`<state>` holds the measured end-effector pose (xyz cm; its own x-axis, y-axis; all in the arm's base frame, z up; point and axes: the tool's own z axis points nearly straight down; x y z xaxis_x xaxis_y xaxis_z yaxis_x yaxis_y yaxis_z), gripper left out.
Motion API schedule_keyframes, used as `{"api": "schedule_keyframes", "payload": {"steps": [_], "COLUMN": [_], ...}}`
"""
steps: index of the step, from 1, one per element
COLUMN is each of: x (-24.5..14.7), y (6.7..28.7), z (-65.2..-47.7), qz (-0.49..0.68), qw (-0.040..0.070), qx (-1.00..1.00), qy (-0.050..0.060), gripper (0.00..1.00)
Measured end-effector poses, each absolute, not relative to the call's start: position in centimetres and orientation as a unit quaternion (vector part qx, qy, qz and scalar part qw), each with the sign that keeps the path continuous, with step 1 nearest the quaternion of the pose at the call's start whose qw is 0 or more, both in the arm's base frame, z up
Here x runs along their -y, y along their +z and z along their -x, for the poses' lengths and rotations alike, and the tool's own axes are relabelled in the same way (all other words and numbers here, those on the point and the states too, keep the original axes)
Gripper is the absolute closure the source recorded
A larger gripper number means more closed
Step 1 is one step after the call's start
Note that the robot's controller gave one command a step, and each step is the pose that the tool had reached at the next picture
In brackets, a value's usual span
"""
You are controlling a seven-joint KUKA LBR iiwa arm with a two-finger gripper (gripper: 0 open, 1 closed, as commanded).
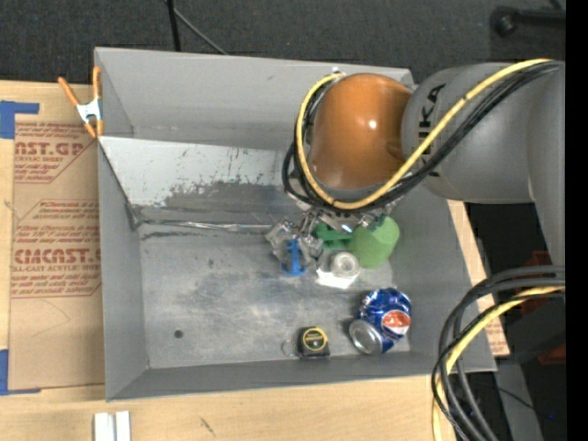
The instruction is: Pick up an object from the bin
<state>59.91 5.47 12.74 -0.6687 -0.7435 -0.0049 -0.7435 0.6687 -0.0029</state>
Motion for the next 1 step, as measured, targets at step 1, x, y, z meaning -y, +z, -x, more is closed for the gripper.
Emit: {"api": "schedule_keyframes", "payload": {"steps": [1], "x": [-5.61], "y": [20.22], "z": [-60.12], "qz": [0.406], "qw": [0.005], "qx": [-0.914], "qy": [-0.001], "gripper": [1.00]}}
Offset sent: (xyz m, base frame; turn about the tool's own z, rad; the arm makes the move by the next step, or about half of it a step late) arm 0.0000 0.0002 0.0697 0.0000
